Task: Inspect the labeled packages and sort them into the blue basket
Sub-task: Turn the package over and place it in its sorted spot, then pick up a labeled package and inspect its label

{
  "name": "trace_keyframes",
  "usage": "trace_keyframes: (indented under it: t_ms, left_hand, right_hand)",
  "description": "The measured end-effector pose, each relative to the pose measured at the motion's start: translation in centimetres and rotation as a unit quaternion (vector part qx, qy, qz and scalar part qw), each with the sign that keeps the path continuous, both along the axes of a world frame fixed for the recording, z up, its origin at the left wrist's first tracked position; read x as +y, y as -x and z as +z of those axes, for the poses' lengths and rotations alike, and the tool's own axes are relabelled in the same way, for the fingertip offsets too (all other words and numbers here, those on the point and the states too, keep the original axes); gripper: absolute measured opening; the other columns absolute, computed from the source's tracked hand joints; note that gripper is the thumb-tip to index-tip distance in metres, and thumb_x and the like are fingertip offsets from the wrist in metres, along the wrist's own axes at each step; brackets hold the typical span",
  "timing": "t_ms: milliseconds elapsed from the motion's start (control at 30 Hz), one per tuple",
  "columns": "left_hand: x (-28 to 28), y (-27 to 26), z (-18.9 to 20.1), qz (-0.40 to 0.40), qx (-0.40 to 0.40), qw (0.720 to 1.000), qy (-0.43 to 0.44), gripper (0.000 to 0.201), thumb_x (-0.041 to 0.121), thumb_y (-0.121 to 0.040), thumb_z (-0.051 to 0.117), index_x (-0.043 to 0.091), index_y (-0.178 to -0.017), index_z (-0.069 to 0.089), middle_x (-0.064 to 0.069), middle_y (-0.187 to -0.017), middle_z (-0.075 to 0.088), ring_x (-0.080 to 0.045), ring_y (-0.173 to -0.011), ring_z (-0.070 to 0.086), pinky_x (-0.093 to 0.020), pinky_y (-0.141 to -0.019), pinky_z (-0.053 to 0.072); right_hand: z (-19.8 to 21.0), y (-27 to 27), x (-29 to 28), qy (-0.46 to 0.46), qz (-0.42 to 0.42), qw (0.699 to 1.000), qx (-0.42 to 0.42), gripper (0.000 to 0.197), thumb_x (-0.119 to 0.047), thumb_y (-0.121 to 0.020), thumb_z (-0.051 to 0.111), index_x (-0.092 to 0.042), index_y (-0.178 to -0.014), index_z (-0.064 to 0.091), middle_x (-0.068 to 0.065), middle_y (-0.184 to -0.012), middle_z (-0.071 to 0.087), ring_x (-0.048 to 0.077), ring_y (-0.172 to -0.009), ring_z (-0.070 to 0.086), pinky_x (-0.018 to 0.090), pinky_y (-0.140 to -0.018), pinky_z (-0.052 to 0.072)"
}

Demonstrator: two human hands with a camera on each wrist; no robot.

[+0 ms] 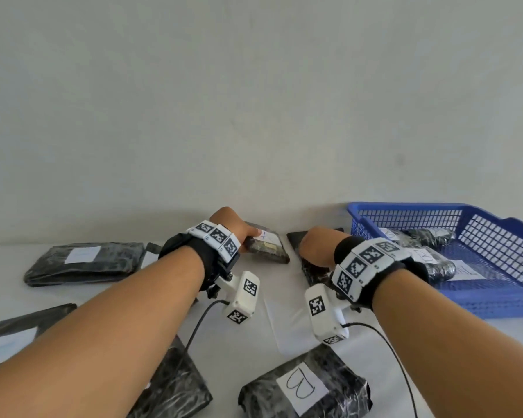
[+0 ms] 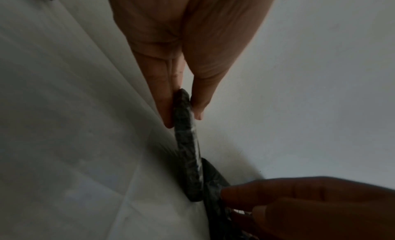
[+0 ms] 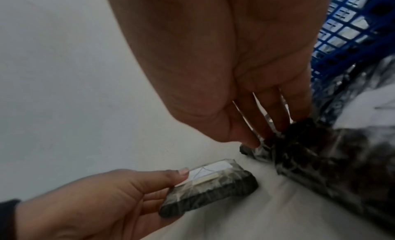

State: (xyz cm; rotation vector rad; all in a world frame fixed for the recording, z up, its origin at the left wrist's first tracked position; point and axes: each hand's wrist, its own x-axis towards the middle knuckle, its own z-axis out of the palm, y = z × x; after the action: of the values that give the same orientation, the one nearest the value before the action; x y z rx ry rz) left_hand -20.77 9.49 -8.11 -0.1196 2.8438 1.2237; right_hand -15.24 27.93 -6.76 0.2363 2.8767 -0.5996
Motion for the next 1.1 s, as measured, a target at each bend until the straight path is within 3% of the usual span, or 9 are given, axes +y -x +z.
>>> trace_keyframes:
  t_ms: [167, 267, 467, 533, 600, 767, 933, 1033, 1100]
  left_hand:
    - [1.8, 0.4, -0.8, -0.003, 0.015, 0.994, 0.108, 0.055, 0.046, -0.090, 0.078, 0.010, -0.065, 0.045, -0.004, -0.064, 0.049, -0.024, -0.068, 0.054, -0.030, -0.063, 0.040]
    - [2.1, -0.2, -0.7, -0.035, 0.008, 0.986, 0.160, 0.050, 0.040, -0.101, 0.063, 0.009, -0.067, 0.045, -0.005, -0.066, 0.050, -0.026, -0.069, 0.055, -0.030, -0.052, 0.040]
    - [-1.2, -2.6, 1.9, -0.085, -0.023, 0.989, 0.121, 0.042, 0.044, -0.100, 0.061, 0.005, -0.085, 0.060, -0.016, -0.102, 0.075, -0.035, -0.094, 0.075, -0.042, -0.087, 0.063]
    - [-2.8, -4.4, 3.0, -0.104, -0.038, 0.988, 0.108, 0.046, 0.046, -0.101, 0.060, 0.001, -0.101, 0.066, -0.014, -0.105, 0.076, -0.033, -0.095, 0.076, -0.047, -0.090, 0.063]
    - [-3.9, -7.0, 4.0, -0.131, -0.045, 0.985, 0.098, 0.048, 0.045, -0.102, 0.060, -0.001, -0.111, 0.066, -0.013, -0.106, 0.075, -0.032, -0.097, 0.075, -0.043, -0.088, 0.062]
    - [-5.2, -14.0, 5.7, -0.228, -0.030, 0.966, 0.116, 0.044, 0.047, -0.101, 0.061, 0.005, -0.109, 0.068, -0.007, -0.108, 0.074, -0.024, -0.099, 0.075, -0.040, -0.091, 0.059]
    - [-5.3, -19.6, 6.3, -0.317, -0.013, 0.929, 0.189, 0.042, 0.053, -0.098, 0.062, 0.015, -0.112, 0.071, -0.002, -0.106, 0.077, -0.013, -0.096, 0.075, -0.037, -0.096, 0.056]
    - [-5.5, -21.6, 6.3, -0.324, -0.009, 0.919, 0.224, 0.046, 0.059, -0.098, 0.058, 0.018, -0.114, 0.071, -0.003, -0.103, 0.078, -0.016, -0.097, 0.074, -0.029, -0.084, 0.055]
    - [-6.1, -22.3, 6.1, -0.295, 0.005, 0.935, 0.197, 0.054, 0.065, -0.097, 0.054, 0.017, -0.113, 0.071, -0.003, -0.106, 0.077, -0.018, -0.097, 0.074, -0.032, -0.083, 0.057]
  right_hand:
    - [0.1, 1.0, 0.3, -0.053, 0.022, 0.998, -0.022, 0.025, -0.021, -0.110, 0.042, -0.005, -0.100, 0.057, 0.012, -0.103, 0.057, 0.030, -0.093, 0.053, 0.031, -0.082, 0.042]
    - [0.3, 0.8, 0.5, -0.110, 0.067, 0.991, -0.036, 0.026, -0.023, -0.108, 0.046, -0.005, -0.109, 0.065, 0.011, -0.105, 0.060, 0.028, -0.092, 0.053, 0.031, -0.082, 0.043]
    - [3.3, -4.1, -2.2, -0.105, 0.128, 0.986, -0.011, 0.032, -0.026, -0.106, 0.051, 0.001, -0.109, 0.067, 0.010, -0.104, 0.065, 0.025, -0.089, 0.058, 0.029, -0.077, 0.047]
    - [5.1, -7.2, -3.6, -0.104, 0.190, 0.976, -0.016, 0.038, -0.037, -0.104, 0.057, -0.005, -0.118, 0.069, 0.006, -0.116, 0.070, 0.023, -0.103, 0.066, 0.031, -0.091, 0.052]
    - [6.4, -10.8, -4.9, -0.106, 0.247, 0.962, -0.054, 0.048, -0.050, -0.100, 0.062, -0.017, -0.134, 0.066, 0.001, -0.131, 0.068, 0.019, -0.120, 0.063, 0.036, -0.108, 0.046]
    - [6.2, -17.2, -5.6, -0.179, 0.296, 0.919, -0.188, 0.091, -0.062, -0.077, 0.083, -0.038, -0.154, 0.041, -0.007, -0.154, 0.051, 0.022, -0.141, 0.048, 0.044, -0.117, 0.038]
    - [3.5, -20.0, -5.8, -0.289, 0.296, 0.896, -0.164, 0.094, -0.043, -0.078, 0.089, -0.024, -0.154, 0.037, 0.005, -0.144, 0.057, 0.028, -0.127, 0.057, 0.043, -0.104, 0.051]
    - [3.3, -20.5, -5.9, -0.254, 0.279, 0.920, -0.107, 0.094, -0.041, -0.075, 0.092, -0.018, -0.150, 0.040, 0.007, -0.138, 0.061, 0.028, -0.122, 0.060, 0.046, -0.103, 0.054]
    - [4.4, -20.4, -5.8, -0.189, 0.255, 0.947, -0.050, 0.085, -0.044, -0.074, 0.092, -0.017, -0.140, 0.045, 0.004, -0.130, 0.064, 0.024, -0.112, 0.061, 0.039, -0.099, 0.054]
